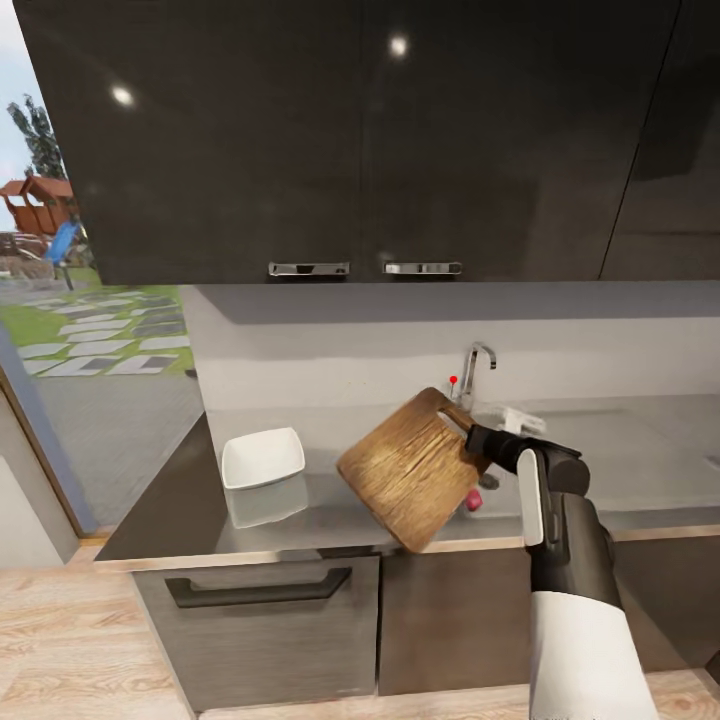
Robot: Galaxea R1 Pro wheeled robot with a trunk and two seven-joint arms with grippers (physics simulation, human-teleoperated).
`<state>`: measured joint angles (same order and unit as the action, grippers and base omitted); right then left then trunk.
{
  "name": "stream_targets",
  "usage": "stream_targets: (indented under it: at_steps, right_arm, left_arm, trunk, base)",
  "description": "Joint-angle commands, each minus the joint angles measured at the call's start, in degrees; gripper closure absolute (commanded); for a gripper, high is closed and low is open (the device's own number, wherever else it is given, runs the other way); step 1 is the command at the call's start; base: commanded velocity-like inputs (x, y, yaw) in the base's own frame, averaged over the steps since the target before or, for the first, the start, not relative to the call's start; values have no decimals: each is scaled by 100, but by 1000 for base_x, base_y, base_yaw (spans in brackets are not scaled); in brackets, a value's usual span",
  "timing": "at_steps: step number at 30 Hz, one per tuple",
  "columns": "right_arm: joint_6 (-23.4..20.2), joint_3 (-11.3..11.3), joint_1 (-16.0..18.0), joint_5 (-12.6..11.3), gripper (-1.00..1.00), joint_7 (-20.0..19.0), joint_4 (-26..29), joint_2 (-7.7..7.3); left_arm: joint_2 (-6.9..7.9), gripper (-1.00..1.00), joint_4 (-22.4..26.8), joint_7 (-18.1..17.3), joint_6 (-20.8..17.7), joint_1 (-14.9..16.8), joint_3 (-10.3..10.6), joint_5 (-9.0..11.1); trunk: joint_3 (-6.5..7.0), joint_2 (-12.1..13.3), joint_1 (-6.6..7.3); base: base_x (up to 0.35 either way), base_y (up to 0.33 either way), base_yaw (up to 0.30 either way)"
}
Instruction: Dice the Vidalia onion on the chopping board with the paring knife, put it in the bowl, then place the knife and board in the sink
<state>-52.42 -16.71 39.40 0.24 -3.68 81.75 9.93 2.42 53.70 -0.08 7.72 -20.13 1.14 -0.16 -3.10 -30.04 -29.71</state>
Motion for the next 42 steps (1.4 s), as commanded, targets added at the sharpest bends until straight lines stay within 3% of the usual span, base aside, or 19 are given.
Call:
stream_targets:
  at_steps: [1,5,6,15,19,21,24,27,32,35,42]
  right_arm:
    - [-21,-66,7,-33,100,71,5,7]
    - [72,-138,7,-33,100,622,3,7]
    - [280,-149,7,-34,100,981,-34,7]
    - [915,-157,8,-49,100,1789,-507,7]
    - [1190,-157,70,-52,100,2083,-1170,7]
    - [1530,-157,147,-83,100,2258,-1622,-58]
    - [2072,-157,259,-358,100,2617,-2112,-228]
    - [2174,-157,280,-871,100,2796,-2208,-289]
    - [2196,-161,286,-1314,100,3032,-2241,-464]
    - [2201,-158,287,-1439,100,3124,-2248,-499]
    - [2239,-160,284,-1487,100,3386,-2251,-488]
  left_arm:
    - [4,-100,3,-1,10,0,9,-1]
    - [4,-100,1,-1,10,0,9,-1]
    - [4,-100,2,-1,10,0,9,-1]
    - [4,-100,3,-1,10,0,9,-2]
    - [4,-100,-55,-1,10,0,4,-1]
    - [4,-100,-74,-1,10,0,7,-1]
    - [4,-100,-103,-1,10,2,7,-1]
    - [4,-100,-118,-1,10,2,9,-1]
    - [4,-100,-122,-1,10,3,9,-1]
    - [4,-100,-123,-1,10,3,9,-1]
    - [4,-100,-123,-1,10,3,9,-1]
  trunk:
    - [-10,-10,-3]
    - [-10,-10,-3]
    - [-10,-10,-3]
    - [-10,-10,-3]
    - [-10,-10,-3]
    - [-10,-10,-3]
    - [-10,-10,-3]
    - [-10,-10,-3]
    - [-10,-10,-3]
    - [-10,-10,-3]
    - [-10,-10,-3]
  base:
    - [0,0,0]
    - [0,0,0]
    - [0,0,0]
    - [0,0,0]
    - [0,0,0]
    - [0,0,0]
    - [0,0,0]
    - [0,0,0]
    - [0,0,0]
    - [0,0,0]
    - [0,0,0]
